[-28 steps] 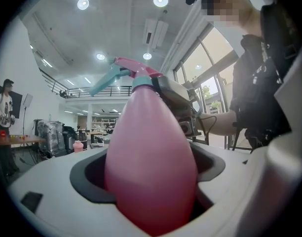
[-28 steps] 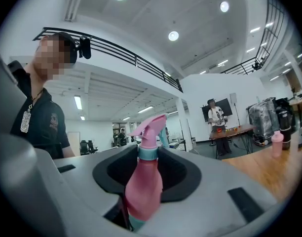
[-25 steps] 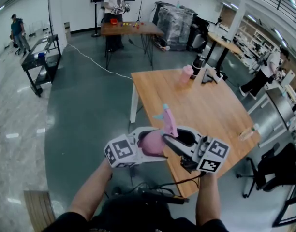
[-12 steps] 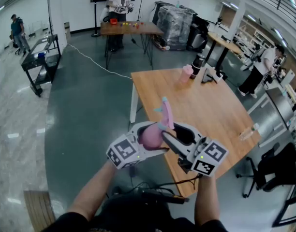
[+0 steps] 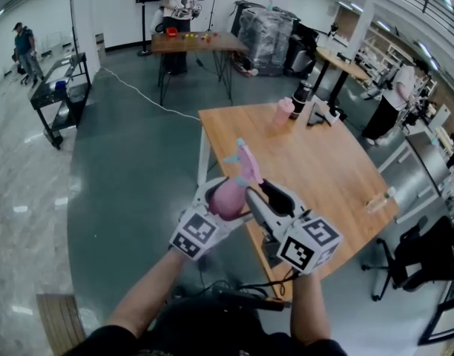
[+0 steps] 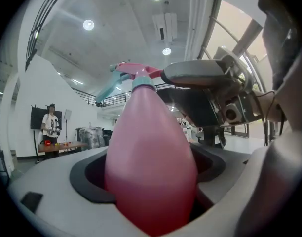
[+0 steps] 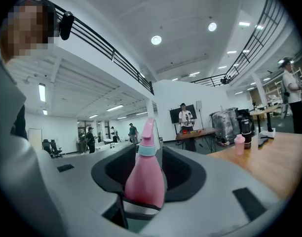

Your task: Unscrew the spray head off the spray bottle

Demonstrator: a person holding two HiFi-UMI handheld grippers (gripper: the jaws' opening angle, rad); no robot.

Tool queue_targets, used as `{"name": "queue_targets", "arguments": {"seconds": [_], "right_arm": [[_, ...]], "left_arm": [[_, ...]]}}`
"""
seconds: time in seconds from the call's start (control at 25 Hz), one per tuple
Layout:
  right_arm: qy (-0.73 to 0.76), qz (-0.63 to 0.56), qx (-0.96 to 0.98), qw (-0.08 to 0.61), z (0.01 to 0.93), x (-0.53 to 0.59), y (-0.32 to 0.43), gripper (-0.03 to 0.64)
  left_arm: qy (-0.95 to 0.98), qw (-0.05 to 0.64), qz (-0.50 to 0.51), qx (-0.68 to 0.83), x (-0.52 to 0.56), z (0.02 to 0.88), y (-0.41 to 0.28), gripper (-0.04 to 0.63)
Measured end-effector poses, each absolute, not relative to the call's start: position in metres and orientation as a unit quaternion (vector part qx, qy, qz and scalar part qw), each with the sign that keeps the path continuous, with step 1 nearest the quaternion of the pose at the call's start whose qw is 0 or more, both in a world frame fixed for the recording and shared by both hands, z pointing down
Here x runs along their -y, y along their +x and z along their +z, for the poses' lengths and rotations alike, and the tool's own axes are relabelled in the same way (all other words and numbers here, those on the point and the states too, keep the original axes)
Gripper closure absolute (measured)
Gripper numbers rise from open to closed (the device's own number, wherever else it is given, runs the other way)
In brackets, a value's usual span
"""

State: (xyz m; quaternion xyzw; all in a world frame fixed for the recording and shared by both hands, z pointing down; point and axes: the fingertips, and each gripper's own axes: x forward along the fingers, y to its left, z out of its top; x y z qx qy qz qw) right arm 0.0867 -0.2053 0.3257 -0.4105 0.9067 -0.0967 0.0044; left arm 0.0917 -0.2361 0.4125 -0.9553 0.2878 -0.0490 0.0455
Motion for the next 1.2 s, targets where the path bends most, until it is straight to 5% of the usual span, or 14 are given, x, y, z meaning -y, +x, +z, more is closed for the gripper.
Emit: {"name": "queue_targets", "arguments": {"seconds": [1.2], "right_arm": [[-0.454,-0.116,-0.883,0.008,0.331,0.223,0.074,0.477]], "left_arm": [[-0.924,0.089,-0.112,-0.356,0.244,0.423,0.084,0.153]]}}
